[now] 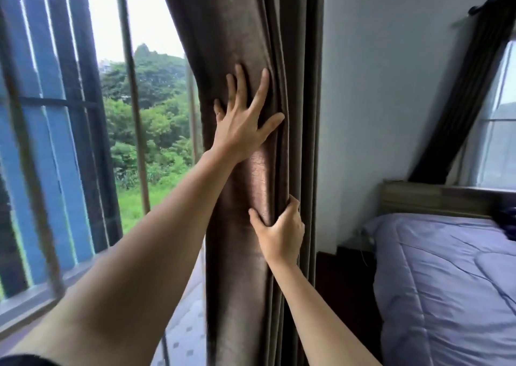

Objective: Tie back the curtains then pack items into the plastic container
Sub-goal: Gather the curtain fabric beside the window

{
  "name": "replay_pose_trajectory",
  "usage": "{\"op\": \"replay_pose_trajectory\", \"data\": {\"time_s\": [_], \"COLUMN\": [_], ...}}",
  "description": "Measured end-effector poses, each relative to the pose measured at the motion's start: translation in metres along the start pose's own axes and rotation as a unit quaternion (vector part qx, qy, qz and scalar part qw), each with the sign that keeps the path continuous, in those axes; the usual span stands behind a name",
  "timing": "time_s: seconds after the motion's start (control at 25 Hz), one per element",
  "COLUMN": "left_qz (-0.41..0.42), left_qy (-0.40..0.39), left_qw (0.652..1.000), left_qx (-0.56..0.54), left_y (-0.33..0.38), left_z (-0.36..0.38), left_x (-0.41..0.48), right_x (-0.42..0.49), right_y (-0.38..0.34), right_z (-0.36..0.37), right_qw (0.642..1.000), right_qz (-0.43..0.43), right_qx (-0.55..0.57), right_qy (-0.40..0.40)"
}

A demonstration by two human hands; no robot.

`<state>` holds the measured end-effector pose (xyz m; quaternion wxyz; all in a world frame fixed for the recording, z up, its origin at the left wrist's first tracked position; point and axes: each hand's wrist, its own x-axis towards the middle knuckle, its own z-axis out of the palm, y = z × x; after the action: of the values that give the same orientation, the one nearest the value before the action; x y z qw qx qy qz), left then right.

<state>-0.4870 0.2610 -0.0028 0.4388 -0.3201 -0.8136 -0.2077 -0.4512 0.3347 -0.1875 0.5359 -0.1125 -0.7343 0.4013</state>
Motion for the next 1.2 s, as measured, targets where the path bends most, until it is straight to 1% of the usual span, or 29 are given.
{"op": "replay_pose_trajectory", "data": {"time_s": [0.24,0.4,0.56,0.68,0.88,1.0,1.2], "left_qz": [-0.017,-0.012,0.004,0.017,0.035,0.057,0.069], "left_qy": [-0.042,-0.036,-0.044,-0.047,-0.049,-0.063,-0.06], "left_qw": [0.998,0.999,0.999,0.998,0.998,0.995,0.995], "left_qx": [-0.033,-0.039,-0.025,-0.024,-0.028,-0.045,-0.036], "left_y": [0.009,0.006,-0.002,-0.013,-0.026,-0.02,-0.017], "left_z": [0.096,0.138,0.186,0.226,0.279,0.312,0.362], "left_x": [0.044,0.08,0.112,0.138,0.183,0.203,0.226], "right_x": [0.062,0.104,0.144,0.171,0.224,0.246,0.273], "right_y": [0.064,0.094,0.136,0.166,0.2,0.223,0.253], "right_z": [0.019,0.036,0.062,0.087,0.125,0.133,0.141], "right_qw": [1.0,0.999,0.999,0.997,0.999,0.999,0.998], "right_qz": [0.003,-0.011,0.009,0.016,0.017,0.029,0.033], "right_qx": [-0.024,-0.038,-0.045,-0.071,-0.037,-0.017,-0.055], "right_qy": [-0.008,0.004,-0.018,-0.007,-0.024,-0.021,-0.026]}}
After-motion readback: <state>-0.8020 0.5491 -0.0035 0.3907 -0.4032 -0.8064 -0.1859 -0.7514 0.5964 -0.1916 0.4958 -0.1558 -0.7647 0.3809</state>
